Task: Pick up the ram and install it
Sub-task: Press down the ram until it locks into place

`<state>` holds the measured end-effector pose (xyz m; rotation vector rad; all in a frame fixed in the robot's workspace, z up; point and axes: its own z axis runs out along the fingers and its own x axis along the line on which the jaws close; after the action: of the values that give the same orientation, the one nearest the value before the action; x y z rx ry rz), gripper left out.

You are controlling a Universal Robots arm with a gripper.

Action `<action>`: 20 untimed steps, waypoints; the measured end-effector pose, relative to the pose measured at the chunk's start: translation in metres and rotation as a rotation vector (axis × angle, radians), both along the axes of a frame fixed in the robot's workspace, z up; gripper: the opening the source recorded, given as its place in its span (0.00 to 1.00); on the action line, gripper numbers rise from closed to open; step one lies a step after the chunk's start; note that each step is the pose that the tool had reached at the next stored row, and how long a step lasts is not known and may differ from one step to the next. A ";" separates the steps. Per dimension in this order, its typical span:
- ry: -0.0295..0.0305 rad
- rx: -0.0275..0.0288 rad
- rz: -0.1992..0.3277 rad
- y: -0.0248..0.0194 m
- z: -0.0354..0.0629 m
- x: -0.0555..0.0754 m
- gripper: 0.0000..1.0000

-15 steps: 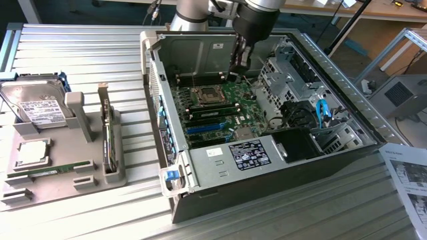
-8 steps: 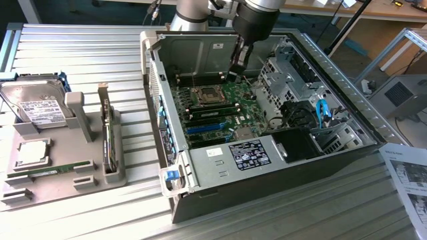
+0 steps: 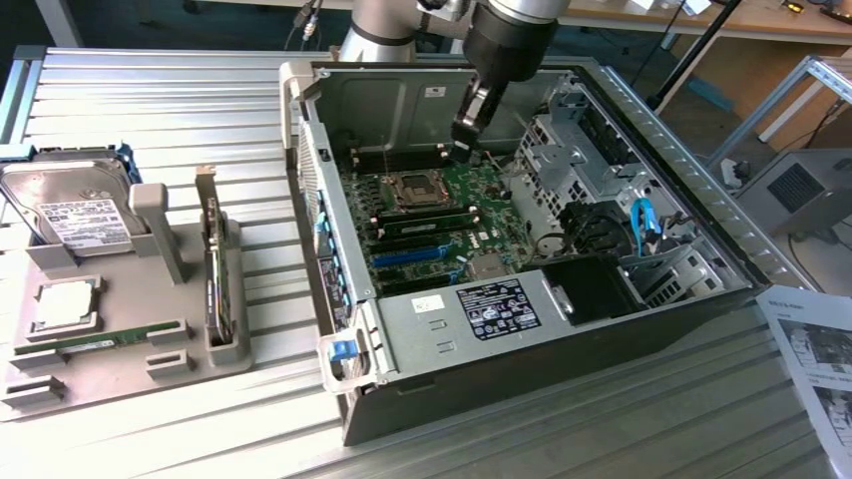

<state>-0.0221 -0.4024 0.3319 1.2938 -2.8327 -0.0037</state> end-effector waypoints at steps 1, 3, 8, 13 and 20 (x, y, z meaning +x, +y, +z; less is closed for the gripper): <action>0.0000 0.0001 -0.022 0.0000 0.0000 0.000 0.11; 0.0000 0.0000 -0.058 0.0000 0.0000 0.000 0.11; 0.0000 0.0001 -0.163 0.0000 0.0000 0.000 0.11; 0.0000 0.0001 -0.291 0.0000 -0.0001 0.000 0.11; 0.0000 0.0000 -0.481 0.0000 -0.0001 0.000 0.11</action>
<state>-0.0221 -0.4024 0.3318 0.5824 -3.0606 -0.0138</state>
